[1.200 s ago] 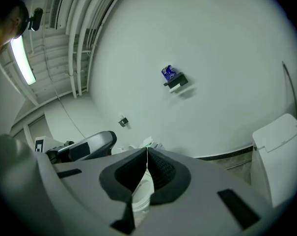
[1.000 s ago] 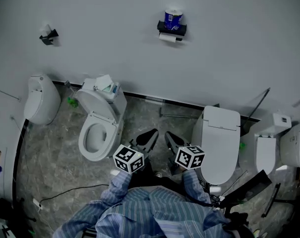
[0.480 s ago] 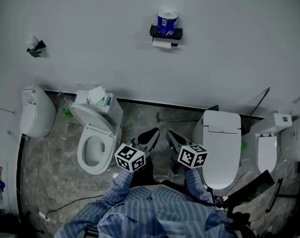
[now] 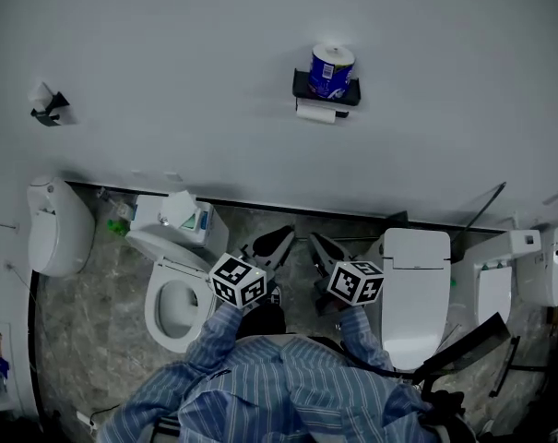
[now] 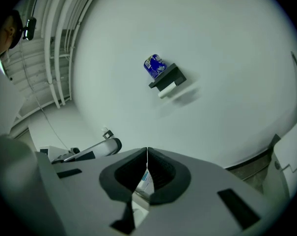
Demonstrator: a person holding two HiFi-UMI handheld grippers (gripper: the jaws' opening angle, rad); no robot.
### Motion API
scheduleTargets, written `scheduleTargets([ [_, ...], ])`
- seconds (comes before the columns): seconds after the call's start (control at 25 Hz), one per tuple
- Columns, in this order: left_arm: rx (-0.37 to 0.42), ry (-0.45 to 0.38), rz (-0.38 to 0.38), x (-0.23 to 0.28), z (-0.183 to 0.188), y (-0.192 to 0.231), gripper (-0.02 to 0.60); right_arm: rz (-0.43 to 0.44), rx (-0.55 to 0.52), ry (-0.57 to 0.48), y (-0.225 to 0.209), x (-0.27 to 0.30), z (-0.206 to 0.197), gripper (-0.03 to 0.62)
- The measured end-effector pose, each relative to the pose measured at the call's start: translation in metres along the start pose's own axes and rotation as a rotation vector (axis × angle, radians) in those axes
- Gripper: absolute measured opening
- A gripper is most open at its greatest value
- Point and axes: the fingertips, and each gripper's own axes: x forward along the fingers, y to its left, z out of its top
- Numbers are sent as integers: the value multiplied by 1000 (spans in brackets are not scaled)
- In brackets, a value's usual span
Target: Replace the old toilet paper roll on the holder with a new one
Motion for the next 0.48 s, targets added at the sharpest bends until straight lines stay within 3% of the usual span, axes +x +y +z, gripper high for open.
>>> scheduleTargets([
  [0.24, -7, -16, 8, 13, 24, 64, 13, -21, -9, -28, -3, 48, 28, 6],
  [0.48, -25, -16, -31, 40, 33, 92, 16, -73, -13, -19, -17, 63, 36, 6],
])
